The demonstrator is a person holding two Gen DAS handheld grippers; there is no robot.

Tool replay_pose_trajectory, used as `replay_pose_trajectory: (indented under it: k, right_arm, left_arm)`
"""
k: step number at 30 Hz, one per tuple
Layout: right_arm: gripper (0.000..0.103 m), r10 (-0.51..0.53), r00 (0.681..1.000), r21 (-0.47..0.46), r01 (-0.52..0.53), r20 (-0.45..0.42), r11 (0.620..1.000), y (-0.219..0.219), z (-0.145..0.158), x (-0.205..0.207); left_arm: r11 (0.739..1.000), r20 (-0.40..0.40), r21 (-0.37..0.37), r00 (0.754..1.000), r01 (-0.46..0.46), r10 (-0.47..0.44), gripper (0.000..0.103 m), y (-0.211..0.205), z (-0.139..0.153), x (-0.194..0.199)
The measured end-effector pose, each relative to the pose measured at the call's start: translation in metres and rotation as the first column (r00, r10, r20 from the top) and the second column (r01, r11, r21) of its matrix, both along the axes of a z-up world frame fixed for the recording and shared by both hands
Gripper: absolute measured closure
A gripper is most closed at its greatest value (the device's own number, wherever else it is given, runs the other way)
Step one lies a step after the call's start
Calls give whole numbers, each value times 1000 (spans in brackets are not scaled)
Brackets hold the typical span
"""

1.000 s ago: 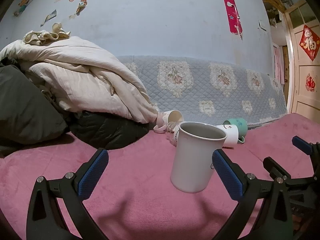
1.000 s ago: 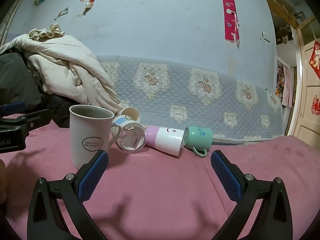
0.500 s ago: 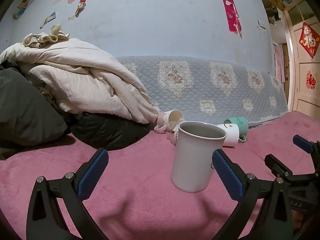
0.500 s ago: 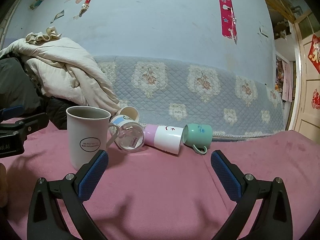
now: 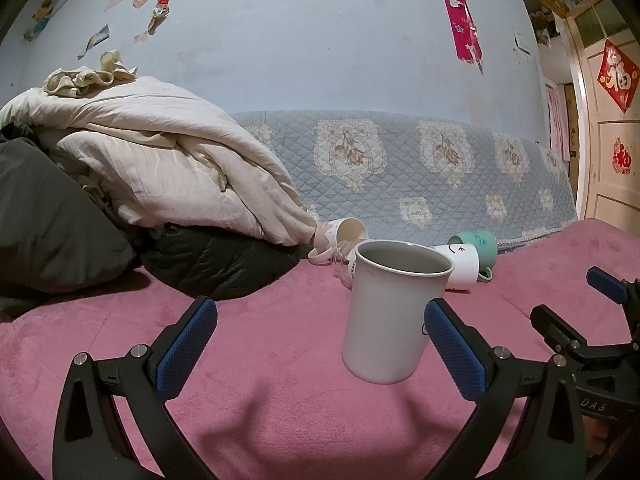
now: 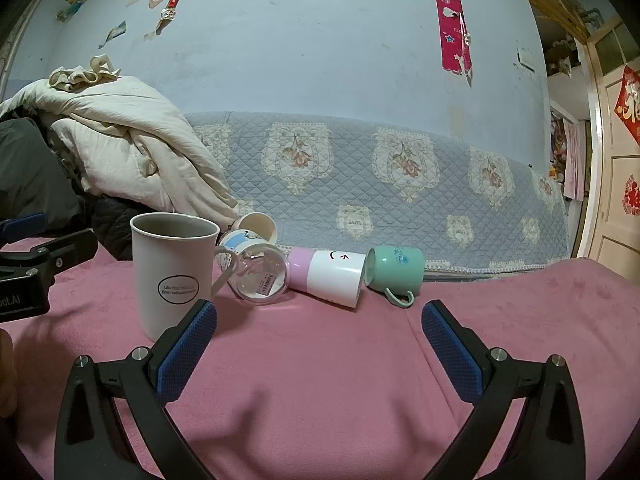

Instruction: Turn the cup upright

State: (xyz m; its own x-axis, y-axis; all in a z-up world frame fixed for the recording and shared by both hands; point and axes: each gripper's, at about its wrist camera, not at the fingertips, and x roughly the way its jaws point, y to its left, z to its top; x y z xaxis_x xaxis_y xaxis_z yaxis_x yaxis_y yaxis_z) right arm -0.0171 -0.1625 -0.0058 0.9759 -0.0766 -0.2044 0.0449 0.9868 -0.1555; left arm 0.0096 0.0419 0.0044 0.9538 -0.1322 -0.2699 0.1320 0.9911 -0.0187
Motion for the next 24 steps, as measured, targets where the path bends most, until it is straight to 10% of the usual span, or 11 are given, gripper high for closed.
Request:
replay_pose_trajectory:
  k: [24]
  right_arm:
    - [0, -2, 1000, 7, 3, -2, 1000, -2, -1, 1]
  left_arm:
    - [1000, -2, 1, 1000, -1, 1, 0, 0, -1, 0]
